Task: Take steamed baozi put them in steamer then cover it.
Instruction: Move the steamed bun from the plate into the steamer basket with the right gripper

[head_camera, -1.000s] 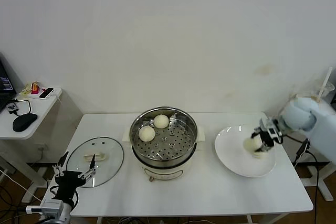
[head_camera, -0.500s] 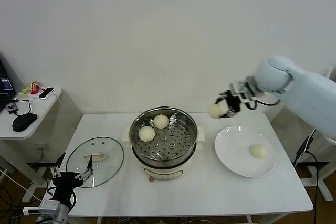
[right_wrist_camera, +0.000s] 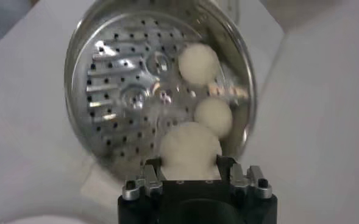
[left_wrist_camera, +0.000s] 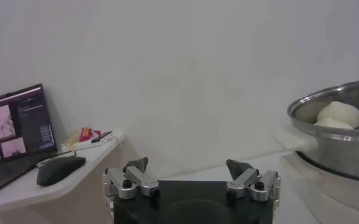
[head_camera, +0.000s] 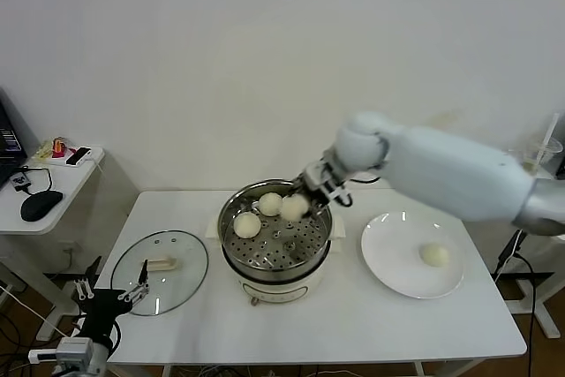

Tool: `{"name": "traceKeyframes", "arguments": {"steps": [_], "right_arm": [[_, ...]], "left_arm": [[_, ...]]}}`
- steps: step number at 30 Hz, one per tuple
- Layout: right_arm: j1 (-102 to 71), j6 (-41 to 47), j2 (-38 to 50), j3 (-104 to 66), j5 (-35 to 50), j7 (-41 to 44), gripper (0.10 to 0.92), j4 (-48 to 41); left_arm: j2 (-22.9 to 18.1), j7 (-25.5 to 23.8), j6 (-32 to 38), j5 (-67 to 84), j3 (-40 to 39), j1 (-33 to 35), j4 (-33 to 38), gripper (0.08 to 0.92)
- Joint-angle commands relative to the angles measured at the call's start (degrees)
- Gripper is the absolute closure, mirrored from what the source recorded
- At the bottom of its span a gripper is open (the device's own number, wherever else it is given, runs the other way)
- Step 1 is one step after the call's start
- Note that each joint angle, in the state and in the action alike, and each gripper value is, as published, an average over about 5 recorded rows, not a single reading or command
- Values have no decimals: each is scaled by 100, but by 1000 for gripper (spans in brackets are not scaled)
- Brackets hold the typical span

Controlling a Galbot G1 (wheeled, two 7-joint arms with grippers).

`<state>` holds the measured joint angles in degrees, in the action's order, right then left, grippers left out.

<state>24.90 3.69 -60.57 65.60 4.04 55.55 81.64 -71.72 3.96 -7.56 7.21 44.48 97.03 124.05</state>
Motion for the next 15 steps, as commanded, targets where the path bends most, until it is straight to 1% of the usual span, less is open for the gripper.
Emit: {"name": "traceKeyframes", "arguments": {"steps": [1,8,15], "right_arm": [[-170,-888,-958,565,-435,-253,440,-225],[-174,-1086,-1073,631,-725,-176,432,-249],[-151,-1098,-1026,670,-808,-114,431,-146]], "left_arm": [[1,0,-2,18,42,-10,-11,177],[13,2,3,49,75,-8,-39,177],[4,6,9,71,95,-11,-50,177]]}}
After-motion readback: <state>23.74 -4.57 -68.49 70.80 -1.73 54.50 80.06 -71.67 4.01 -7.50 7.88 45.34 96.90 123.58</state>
